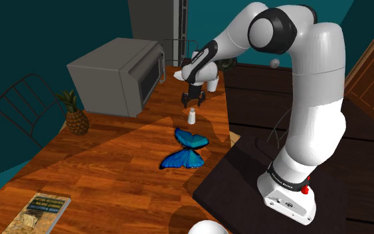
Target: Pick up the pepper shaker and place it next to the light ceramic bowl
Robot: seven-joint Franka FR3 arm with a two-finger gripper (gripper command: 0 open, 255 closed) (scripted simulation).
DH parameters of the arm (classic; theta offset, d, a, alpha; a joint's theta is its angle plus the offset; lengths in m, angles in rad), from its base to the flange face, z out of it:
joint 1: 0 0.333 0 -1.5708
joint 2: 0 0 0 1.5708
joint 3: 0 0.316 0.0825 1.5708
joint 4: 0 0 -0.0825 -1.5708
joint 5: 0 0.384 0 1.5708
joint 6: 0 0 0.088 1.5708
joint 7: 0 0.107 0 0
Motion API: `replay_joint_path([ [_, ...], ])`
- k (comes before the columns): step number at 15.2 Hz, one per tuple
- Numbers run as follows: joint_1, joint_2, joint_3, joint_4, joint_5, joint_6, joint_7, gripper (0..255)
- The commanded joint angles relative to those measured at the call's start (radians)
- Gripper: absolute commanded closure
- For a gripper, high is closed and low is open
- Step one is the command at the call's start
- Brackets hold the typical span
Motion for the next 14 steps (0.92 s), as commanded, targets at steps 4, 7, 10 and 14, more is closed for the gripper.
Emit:
replay_joint_path([
  [4,-0.004,0.046,0.010,-0.002,0.015,0.048,-0.010,0],
  [7,-0.004,0.046,0.010,-0.002,0.015,0.048,-0.010,0],
  [10,-0.004,0.046,0.010,-0.002,0.015,0.048,-0.010,0],
  [14,-0.004,0.046,0.010,-0.002,0.015,0.048,-0.010,255],
])
